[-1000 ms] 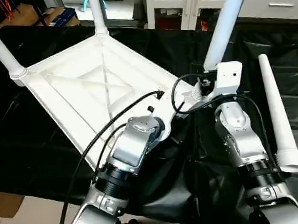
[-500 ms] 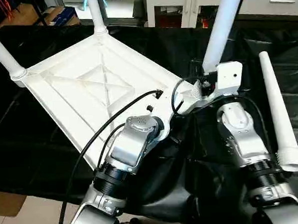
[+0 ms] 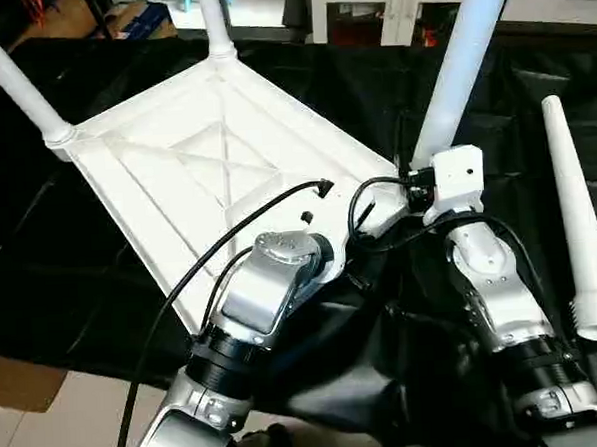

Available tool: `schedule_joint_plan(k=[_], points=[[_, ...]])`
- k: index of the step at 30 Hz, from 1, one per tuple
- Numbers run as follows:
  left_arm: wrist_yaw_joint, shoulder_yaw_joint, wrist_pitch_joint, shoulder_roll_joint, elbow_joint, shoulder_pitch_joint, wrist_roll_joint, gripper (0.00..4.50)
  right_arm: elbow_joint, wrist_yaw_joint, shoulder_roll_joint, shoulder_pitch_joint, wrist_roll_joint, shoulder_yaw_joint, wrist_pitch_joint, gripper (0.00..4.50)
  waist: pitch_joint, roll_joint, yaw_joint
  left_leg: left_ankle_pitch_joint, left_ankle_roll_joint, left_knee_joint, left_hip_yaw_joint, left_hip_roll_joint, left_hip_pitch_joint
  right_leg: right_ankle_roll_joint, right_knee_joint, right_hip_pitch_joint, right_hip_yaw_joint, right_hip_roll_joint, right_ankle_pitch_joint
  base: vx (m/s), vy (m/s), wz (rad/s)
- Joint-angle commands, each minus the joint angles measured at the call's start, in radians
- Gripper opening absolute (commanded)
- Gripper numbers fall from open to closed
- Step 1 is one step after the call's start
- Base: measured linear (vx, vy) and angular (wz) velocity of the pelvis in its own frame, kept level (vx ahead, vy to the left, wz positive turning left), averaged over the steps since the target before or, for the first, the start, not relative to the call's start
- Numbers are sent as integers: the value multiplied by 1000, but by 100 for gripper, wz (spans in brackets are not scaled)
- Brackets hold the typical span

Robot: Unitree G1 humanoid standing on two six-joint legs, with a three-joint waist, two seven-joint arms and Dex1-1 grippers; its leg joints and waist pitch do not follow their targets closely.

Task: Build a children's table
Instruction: Insert table leg to table base

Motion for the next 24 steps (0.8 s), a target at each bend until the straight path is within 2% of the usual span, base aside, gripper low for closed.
schedule_joint_plan(k=[1,3,4,5,6,8,9,10,11,12,13,15,18,20,21,23,24], points=[[4,24,-7,13,-67,-23,-16,0,44,12,-19,54,-13,-26,45,267,-71,-20,3,-33,201,-54,-36,66,37,-289,-34,53,8,-24,5,0,0,0],[0,23,-13,18,-66,-22,-17,0,-2,44,-21,73,17,-34,32,267,-75,-21,4,17,226,-47,-36,65,36,-295,-27,54,8,-23,67,0,0,0],[-3,23,-16,22,-65,-22,-17,0,-29,58,-23,84,31,-39,34,288,-78,-20,8,58,244,-42,-37,64,36,-301,-22,55,7,-24,105,0,0,0],[-4,22,-17,23,-65,-22,-17,0,-35,60,-23,87,34,-41,36,301,-78,-20,8,58,244,-42,-37,64,36,-301,-22,55,7,-24,105,0,0,0],[-8,21,-21,29,-61,-22,-19,0,-61,71,-25,98,44,-45,44,308,-81,-20,10,108,272,-36,-38,63,33,-311,-15,55,6,-23,146,0,0,0],[-10,19,-25,34,-58,-23,-20,0,-76,78,-29,105,47,-45,48,319,-81,-18,12,112,285,-33,-39,63,32,-315,-15,55,5,-24,134,0,0,0],[-13,16,-31,42,-52,-25,-23,0,-105,84,-34,118,53,-50,56,319,-78,-18,11,91,282,-34,-39,65,30,-316,-18,54,4,-25,96,0,0,0],[-13,16,-32,42,-51,-25,-23,0,-108,85,-35,119,54,-50,56,347,-76,-19,12,61,275,-34,-38,66,31,-313,-21,52,5,-25,53,0,0,0],[-13,14,-34,47,-49,-26,-25,0,-123,87,-36,126,58,-55,62,347,-76,-19,11,48,270,-34,-38,66,31,-312,-22,52,5,-26,34,0,0,0],[-13,13,-40,54,-43,-28,-28,0,-163,101,-37,142,70,-66,73,352,-73,-14,12,19,257,-36,-38,66,31,-307,-25,50,6,-26,-5,0,0,0],[-17,9,-48,62,-39,-29,-28,0,-195,112,-39,156,81,-70,82,366,-72,-15,13,-16,241,-39,-39,67,31,-297,-29,50,6,-26,-42,0,0,0],[-20,5,-55,68,-36,-29,-27,0,-219,120,-41,167,89,-72,91,380,-72,-13,12,-44,221,-43,-39,68,35,-289,-31,47,6,-23,-60,0,0,0],[-51,-14,-104,99,-27,-23,-26,0,-308,170,-58,208,137,-82,115,380,-73,-15,11,-43,208,-43,-42,66,30,-281,-27,51,6,-25,-42,0,0,0],[-61,-20,-116,111,-24,-20,-24,0,-338,186,-65,223,157,-89,126,380,-76,-15,7,-30,213,-41,-42,65,28,-281,-24,51,6,-26,-22,0,0,0],[-81,-22,-141,135,-13,-13,-26,0,-406,228,-95,258,195,-96,168,380,-78,-14,7,-19,220,-38,-42,64,30,-281,-23,52,6,-26,-5,0,0,0],[-90,-24,-150,146,-9,-11,-28,0,-430,242,-109,272,201,-100,188,380,-80,-12,9,10,234,-35,-44,64,29,-279,-18,54,6,-24,30,0,0,0],[-126,-34,-193,174,-2,-3,-32,0,-475,295,-149,305,240,-114,235,380,-81,-11,10,28,248,-32,-45,61,28,-283,-17,54,5,-24,48,0,0,0]])
